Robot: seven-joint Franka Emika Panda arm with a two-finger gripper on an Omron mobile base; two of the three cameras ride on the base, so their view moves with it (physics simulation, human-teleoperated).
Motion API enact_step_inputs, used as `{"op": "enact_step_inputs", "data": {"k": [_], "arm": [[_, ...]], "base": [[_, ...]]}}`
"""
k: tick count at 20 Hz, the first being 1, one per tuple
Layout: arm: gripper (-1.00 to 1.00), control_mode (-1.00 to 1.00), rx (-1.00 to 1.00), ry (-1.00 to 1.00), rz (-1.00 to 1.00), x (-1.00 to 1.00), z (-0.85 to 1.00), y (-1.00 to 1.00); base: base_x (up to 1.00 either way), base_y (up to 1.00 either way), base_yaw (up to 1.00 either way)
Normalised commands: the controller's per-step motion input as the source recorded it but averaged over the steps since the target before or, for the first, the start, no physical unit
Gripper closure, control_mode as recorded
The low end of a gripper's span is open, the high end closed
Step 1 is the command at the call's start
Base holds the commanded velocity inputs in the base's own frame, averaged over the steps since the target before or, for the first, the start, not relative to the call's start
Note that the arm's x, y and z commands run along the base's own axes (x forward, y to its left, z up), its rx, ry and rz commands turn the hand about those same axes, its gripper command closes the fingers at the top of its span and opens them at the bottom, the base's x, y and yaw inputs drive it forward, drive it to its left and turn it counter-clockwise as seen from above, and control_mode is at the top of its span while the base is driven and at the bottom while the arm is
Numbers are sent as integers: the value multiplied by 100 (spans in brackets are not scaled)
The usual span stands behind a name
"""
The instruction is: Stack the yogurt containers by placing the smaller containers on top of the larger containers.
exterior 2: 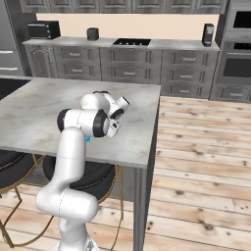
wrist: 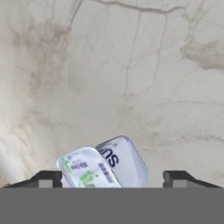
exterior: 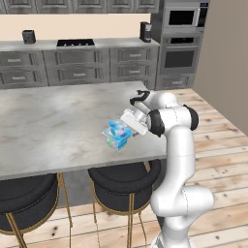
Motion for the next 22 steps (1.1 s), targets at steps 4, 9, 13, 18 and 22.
{"op": "enact_step_inputs", "data": {"k": [4, 9, 13, 18, 22], "arm": [[100, -100, 0, 0, 0, 0, -13, 2], [100, -100, 0, 0, 0, 0, -12, 0], [100, -100, 0, 0, 0, 0, -7, 0], [100, -100, 0, 0, 0, 0, -1, -5], [100, -100, 0, 0, 0, 0, 0, -17]], "base": [[0, 0, 0], [0, 0, 0], [0, 0, 0], [0, 0, 0], [0, 0, 0]]}}
